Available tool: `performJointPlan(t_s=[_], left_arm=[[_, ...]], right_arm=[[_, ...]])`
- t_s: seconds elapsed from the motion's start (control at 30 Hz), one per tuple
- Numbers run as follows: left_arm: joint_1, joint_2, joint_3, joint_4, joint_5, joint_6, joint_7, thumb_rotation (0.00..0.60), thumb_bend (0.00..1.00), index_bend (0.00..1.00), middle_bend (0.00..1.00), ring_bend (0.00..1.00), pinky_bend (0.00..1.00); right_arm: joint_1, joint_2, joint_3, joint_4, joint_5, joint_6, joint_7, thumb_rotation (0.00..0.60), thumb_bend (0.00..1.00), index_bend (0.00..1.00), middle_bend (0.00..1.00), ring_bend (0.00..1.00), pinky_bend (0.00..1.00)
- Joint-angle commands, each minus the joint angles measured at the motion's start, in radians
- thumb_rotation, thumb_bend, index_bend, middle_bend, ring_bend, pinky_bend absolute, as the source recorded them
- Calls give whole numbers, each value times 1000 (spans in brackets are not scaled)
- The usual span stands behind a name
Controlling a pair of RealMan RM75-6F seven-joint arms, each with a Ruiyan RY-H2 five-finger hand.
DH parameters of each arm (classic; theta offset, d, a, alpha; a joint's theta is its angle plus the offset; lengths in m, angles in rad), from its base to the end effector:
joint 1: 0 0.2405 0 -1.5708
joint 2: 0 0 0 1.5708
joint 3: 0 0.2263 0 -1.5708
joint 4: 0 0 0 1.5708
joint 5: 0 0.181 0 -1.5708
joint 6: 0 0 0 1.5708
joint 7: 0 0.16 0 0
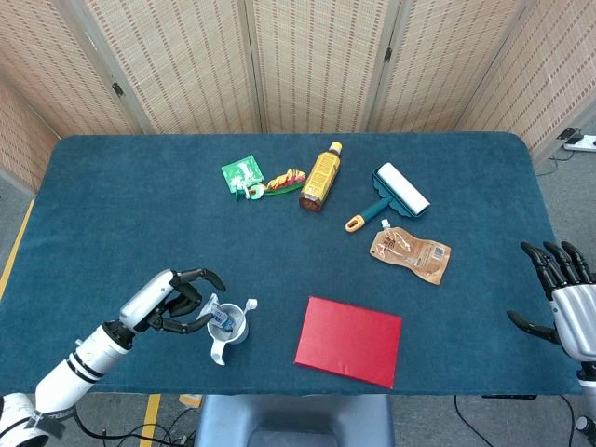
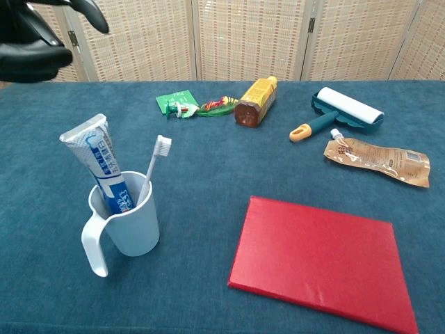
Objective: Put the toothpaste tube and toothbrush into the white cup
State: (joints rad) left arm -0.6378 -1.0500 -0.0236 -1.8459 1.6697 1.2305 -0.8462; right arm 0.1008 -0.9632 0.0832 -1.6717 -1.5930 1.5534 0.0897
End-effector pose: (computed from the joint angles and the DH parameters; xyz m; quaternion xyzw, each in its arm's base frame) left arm -0.0980 0.2659 0.1252 -0.5970 -0.5542 -0.5723 0.0943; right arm -0.2450 -0.2002 0.2187 0.6086 -0.3294 0.4399 0.5723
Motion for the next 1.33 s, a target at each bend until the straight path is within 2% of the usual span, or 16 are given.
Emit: performJointPlan(t_s=[0.03,0.2,0.3,0.37,0.47,0.67,0.77,0.9,1.1,1.33], left_arm=[[18,31,-23,11,-43,17,-16,600,409,400,1000,935,1000],[51,28,-69,64,-178,34,11,600,409,410,934,848,1000],[75,6,-88,123,-265,35,101,600,409,429,857,758,978],[85,-2,-87,156,-301,24,168,600,409,434,804,691,927],[103,-10,-70,214,-322,12,279,600,410,428,729,579,772],[164,-57,-51,296,-380,53,521,600,409,387,599,445,581],[202,-80,-50,321,-414,96,629,600,406,364,556,402,492],[260,-87,-34,317,-423,147,710,600,405,344,520,372,451],[341,-92,-3,274,-387,238,806,600,404,337,503,360,445],[406,-89,10,200,-332,315,856,600,405,334,499,359,435]], right_arm=[[-1,1,0,-1,-1,1,0,600,38,11,178,103,83],[0,0,-2,1,0,-3,0,600,38,11,178,103,83],[4,1,-6,2,-2,-16,-3,600,38,11,178,103,84],[6,0,-7,3,-1,-23,-5,600,38,11,178,103,84],[10,0,-8,5,-2,-29,-5,600,42,11,178,103,84],[22,-1,-14,15,-1,-59,0,600,69,11,178,103,84],[27,0,-18,24,-2,-71,10,600,78,11,178,103,84],[33,-8,-26,41,-11,-81,41,600,82,11,178,103,84],[39,-34,-37,69,-18,-96,63,600,82,11,178,103,84],[25,-59,-42,67,1,-87,43,600,82,11,178,103,84]])
